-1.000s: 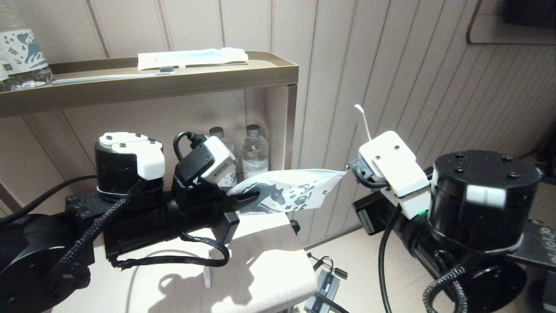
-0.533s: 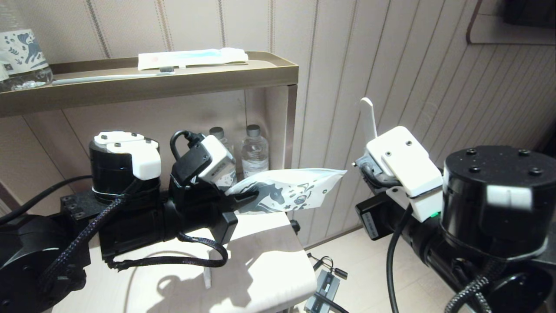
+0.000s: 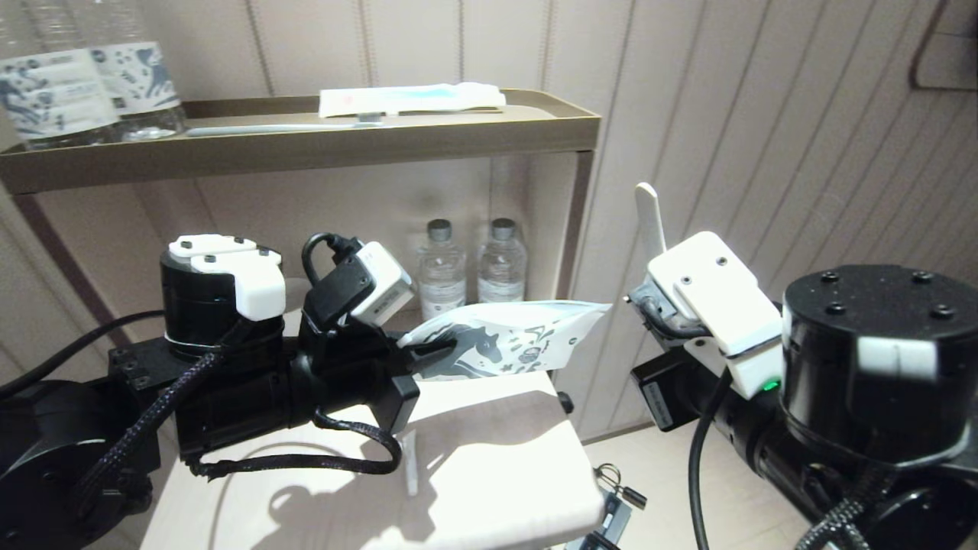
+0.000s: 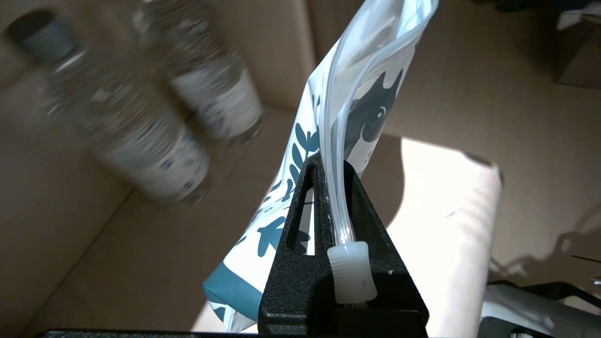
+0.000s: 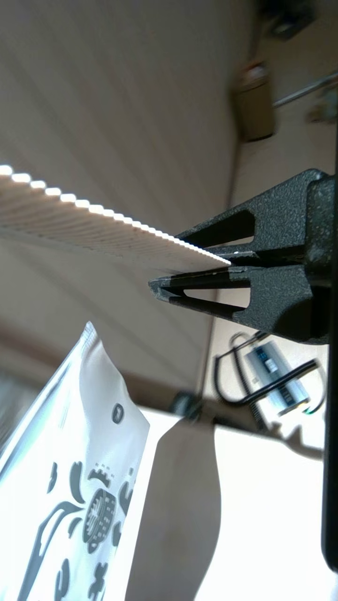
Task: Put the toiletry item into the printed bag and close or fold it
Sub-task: Place the comb into the storage bag
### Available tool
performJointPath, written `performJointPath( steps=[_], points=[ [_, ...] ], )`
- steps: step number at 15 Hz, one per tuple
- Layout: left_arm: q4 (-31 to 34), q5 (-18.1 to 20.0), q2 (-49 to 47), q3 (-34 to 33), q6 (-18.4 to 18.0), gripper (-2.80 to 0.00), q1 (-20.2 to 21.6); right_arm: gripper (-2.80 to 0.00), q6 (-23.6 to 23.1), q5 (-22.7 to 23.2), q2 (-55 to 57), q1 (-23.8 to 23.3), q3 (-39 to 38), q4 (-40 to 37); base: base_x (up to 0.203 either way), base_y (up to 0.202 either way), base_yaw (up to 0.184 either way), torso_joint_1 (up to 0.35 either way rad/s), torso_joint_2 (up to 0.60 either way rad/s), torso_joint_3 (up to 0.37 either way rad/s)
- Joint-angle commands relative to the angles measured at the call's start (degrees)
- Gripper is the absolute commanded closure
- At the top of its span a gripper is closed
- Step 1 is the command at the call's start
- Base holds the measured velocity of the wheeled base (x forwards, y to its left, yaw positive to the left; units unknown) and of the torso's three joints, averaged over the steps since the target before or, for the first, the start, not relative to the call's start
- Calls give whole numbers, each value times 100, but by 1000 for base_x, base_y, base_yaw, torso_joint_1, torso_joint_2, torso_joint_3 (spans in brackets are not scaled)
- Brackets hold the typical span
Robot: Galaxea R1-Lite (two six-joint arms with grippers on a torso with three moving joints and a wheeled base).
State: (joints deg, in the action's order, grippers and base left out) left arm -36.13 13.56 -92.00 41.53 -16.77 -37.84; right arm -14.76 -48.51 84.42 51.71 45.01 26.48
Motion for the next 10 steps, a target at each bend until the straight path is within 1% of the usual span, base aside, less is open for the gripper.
performJointPath(
  steps=[1, 3, 5, 6, 8, 10],
  points=[
    [-25, 15, -19, -5, -10, 0, 5, 0, 19, -27, 33, 5, -1, 16, 2, -2, 226, 1, 5, 2],
    [-34, 15, -28, -5, -10, 0, 0, 0, 61, -19, 84, -3, -1, 16, 1, -12, 209, -1, 5, -1],
    [-37, 17, -11, -22, -10, 0, -1, 0, 52, 16, 110, -12, 34, 21, 2, -5, 140, 1, 4, 2],
    [-43, 26, -11, -22, -10, 0, -3, 0, 55, 133, 112, -19, 19, 23, 3, 0, 72, 6, -2, 6],
    [-25, 51, -2, -30, -10, 0, -4, 0, 61, 448, 22, -29, 42, -5, 0, 0, 0, 0, 0, 0],
    [-25, 77, -2, -22, 0, 0, -4, 0, 76, 591, -125, -41, 317, -317, 0, 0, 0, 0, 0, 0]
  ],
)
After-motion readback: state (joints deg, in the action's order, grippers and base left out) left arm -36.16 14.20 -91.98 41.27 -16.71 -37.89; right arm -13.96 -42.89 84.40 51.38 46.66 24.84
